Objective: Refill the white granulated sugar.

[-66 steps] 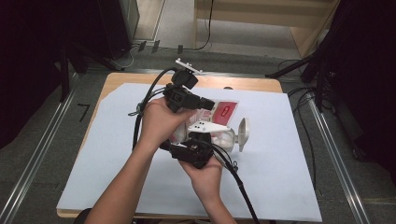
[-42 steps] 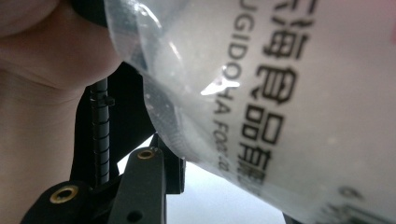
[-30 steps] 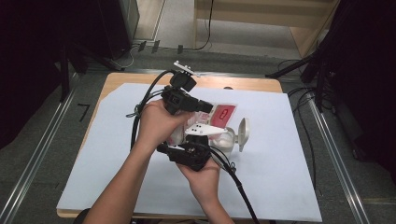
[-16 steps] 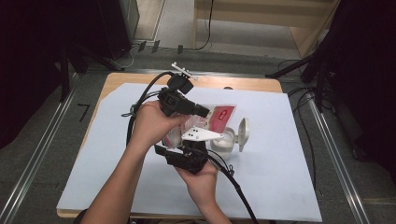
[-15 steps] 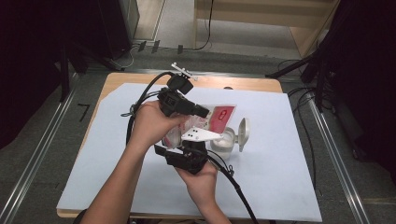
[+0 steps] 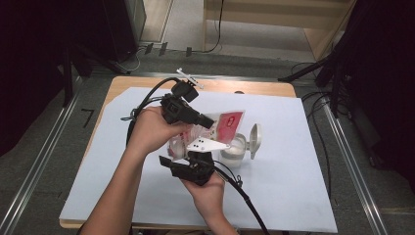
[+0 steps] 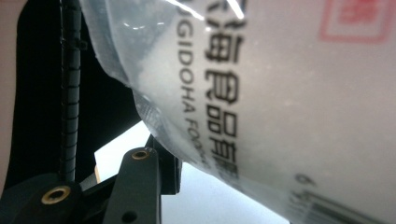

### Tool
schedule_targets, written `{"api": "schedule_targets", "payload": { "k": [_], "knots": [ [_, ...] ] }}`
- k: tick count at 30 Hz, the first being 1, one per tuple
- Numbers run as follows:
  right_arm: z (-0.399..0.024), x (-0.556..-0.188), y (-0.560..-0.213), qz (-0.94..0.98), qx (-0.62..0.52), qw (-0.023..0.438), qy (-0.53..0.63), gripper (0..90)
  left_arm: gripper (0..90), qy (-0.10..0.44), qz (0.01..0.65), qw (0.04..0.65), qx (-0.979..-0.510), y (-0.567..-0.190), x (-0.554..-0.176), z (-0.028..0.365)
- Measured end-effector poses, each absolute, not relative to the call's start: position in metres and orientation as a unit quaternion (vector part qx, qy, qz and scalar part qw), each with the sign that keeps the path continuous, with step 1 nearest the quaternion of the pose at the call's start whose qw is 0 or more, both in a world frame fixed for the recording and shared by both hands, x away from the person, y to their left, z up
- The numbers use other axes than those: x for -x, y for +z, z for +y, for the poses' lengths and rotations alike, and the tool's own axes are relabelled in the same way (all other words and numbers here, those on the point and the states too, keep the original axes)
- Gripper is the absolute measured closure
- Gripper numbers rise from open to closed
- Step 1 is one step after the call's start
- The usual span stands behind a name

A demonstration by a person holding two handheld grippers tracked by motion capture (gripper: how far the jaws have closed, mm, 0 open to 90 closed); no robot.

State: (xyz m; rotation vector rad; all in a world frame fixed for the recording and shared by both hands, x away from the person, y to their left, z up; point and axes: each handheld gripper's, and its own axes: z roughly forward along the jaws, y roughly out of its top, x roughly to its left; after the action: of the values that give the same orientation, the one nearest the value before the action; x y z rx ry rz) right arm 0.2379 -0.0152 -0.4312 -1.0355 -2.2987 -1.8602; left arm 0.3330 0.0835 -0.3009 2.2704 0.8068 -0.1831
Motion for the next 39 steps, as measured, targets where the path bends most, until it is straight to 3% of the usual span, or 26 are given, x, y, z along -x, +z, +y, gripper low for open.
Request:
{"api": "schedule_targets", "payload": {
  "k": [26,39],
  "knots": [
    [-0.009,-0.237,-0.449,-0.750,0.327,0.011,-0.574,58.9,87.3,-0.081,0.297,0.318,-0.897,-0.308,-0.333,0.097],
    [-0.005,-0.238,-0.460,-0.763,0.325,0.015,-0.559,57.4,86.1,-0.134,0.309,0.328,-0.882,-0.325,-0.343,0.106]
  ]
}}
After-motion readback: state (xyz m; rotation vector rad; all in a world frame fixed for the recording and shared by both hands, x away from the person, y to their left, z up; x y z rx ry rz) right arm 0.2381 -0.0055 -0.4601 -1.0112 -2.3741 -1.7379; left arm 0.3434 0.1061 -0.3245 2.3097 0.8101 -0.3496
